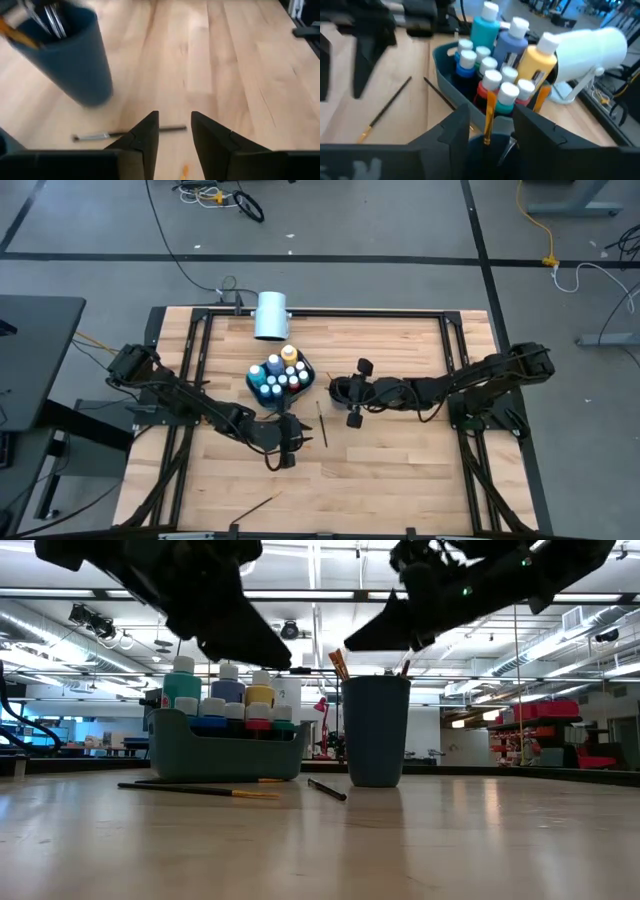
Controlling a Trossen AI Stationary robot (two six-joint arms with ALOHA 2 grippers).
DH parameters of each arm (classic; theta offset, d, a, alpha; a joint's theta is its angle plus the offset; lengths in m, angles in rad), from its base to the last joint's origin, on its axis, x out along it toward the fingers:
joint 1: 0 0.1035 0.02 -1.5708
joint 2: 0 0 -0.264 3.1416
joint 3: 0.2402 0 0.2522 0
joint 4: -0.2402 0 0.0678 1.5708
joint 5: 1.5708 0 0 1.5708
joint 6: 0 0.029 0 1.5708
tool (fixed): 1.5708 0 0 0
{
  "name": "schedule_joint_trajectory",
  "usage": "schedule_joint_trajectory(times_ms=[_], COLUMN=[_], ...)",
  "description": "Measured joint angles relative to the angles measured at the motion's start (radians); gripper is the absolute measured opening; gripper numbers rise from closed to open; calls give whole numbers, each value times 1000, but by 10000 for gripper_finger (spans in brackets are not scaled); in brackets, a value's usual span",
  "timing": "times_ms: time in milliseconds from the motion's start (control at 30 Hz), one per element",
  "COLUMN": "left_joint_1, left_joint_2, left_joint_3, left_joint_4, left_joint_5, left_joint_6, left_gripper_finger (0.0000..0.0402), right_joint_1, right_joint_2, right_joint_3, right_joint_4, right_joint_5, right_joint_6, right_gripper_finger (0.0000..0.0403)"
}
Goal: Pick & Place Paint Supplies
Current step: Put the gold paint brush into the blue cup
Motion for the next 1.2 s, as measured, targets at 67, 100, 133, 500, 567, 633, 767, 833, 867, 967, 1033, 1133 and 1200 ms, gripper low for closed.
schedule_joint_trajectory(times_ms=[67,100,133,500,567,633,767,833,867,967,1033,1133,1200], left_joint_1=[0,0,0,0,0,-2,-5,-5,-5,-2,-2,-3,1], left_joint_2=[0,0,0,7,35,86,200,235,246,264,264,261,261], left_joint_3=[-4,-11,-21,-128,-134,-130,-99,-83,-78,-75,-72,-71,-71], left_joint_4=[-21,-20,-14,90,126,165,193,199,196,180,163,147,146], left_joint_5=[27,39,51,133,134,148,157,155,153,152,143,117,117], left_joint_6=[-36,-48,-61,-117,-116,-105,-25,-11,-12,-42,-69,-89,-91], left_gripper_finger=[130,132,134,138,138,138,138,138,138,138,138,136,130], right_joint_1=[11,17,25,100,101,101,101,101,101,101,101,101,101], right_joint_2=[-23,-36,-49,-102,-102,-101,-101,-101,-101,-101,-101,-101,-101], right_joint_3=[0,0,0,0,0,0,0,0,0,0,0,0,0], right_joint_4=[1,5,6,39,32,37,32,33,33,33,32,33,32], right_joint_5=[0,0,0,-4,-4,-4,-4,-4,-4,-4,-4,-4,-4], right_joint_6=[-1,0,0,-33,-39,-38,-36,-32,-32,-32,-32,-32,-32], right_gripper_finger=[159,160,160,156,155,154,155,155,155,155,155,155,155])
